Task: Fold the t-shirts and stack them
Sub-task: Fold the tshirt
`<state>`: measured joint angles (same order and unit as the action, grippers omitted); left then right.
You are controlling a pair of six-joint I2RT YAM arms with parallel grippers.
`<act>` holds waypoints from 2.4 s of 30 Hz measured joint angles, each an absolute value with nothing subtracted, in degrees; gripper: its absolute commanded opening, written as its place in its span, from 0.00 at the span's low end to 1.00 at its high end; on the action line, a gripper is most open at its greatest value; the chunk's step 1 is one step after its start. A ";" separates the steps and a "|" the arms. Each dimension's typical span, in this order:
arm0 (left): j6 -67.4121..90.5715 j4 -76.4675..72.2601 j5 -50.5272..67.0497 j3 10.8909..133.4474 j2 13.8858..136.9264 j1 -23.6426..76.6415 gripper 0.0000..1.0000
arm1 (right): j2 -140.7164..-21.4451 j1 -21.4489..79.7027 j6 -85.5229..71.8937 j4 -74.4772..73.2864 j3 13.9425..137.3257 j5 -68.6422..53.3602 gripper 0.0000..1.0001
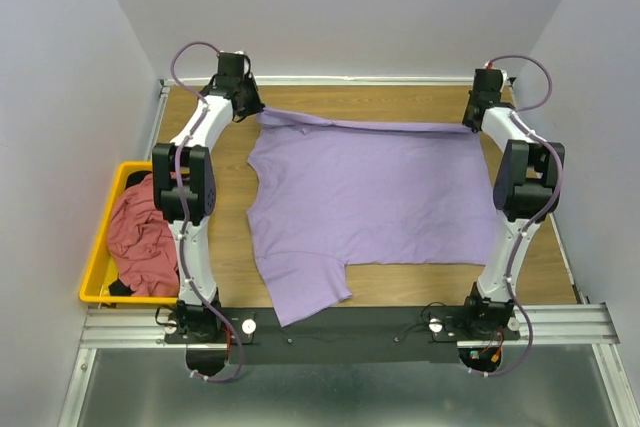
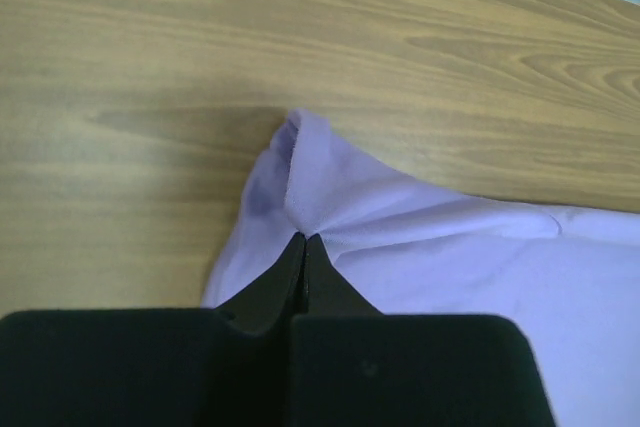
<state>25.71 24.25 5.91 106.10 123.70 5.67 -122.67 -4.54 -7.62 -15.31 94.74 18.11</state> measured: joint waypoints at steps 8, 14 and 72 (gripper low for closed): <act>30.09 25.43 8.93 100.18 112.86 5.67 0.00 | -118.10 -4.86 -8.54 -15.44 91.61 17.23 0.01; 32.36 24.77 11.62 92.53 107.11 5.67 0.00 | -114.93 -4.91 -9.04 -15.51 89.78 17.04 0.01; 43.38 13.30 24.43 46.70 85.78 5.56 0.64 | -111.79 -8.91 -19.57 -21.12 75.77 15.07 0.65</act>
<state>43.38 13.30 24.43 46.70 85.78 5.56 -111.79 -8.91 -19.57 -21.12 75.77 15.07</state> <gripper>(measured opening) 0.473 0.611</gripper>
